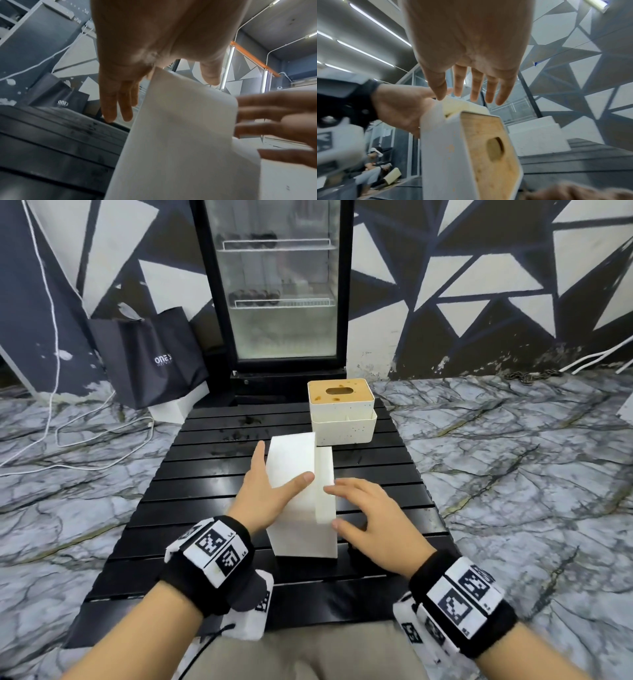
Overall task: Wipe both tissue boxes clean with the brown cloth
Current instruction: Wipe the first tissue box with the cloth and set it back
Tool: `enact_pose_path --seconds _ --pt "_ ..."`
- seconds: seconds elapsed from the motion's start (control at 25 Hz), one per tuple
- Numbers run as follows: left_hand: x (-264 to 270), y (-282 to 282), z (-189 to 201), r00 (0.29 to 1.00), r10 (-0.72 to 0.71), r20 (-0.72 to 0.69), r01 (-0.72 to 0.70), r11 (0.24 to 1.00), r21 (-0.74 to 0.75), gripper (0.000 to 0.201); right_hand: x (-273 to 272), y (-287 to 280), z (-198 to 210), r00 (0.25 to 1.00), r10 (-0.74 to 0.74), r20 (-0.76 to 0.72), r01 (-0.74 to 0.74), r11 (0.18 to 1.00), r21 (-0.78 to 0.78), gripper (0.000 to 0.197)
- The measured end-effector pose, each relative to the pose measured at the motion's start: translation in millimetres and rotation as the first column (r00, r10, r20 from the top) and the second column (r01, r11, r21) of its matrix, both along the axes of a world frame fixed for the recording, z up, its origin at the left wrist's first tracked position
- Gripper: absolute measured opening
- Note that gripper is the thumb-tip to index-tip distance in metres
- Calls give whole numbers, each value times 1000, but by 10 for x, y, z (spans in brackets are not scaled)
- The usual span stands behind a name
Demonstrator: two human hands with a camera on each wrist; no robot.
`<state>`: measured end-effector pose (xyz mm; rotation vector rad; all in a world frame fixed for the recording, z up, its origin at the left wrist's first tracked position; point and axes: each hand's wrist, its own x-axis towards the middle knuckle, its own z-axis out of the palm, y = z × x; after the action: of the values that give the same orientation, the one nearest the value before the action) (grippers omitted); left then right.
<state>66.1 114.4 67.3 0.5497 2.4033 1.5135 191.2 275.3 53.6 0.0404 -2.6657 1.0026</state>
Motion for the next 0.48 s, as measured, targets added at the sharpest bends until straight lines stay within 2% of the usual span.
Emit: enact_pose_path --seconds 0.12,0.24,0.36,0.48 --pt "-156 -114 24 994 -66 -84 48 979 -200 91 -96 -255 47 996 87 -28 -86 994 61 47" --pt "-252 -259 -6 988 -106 -112 56 925 -376 77 -126 -292 -34 999 42 -5 -41 991 126 52" --pt "-172 -396 -49 973 -84 -216 -5 924 -383 58 -86 -215 -20 999 -46 -17 48 993 109 51" --pt "-13 -448 -2 942 22 -335 -104 968 -229 31 -98 -114 16 991 -131 37 131 991 3 43"
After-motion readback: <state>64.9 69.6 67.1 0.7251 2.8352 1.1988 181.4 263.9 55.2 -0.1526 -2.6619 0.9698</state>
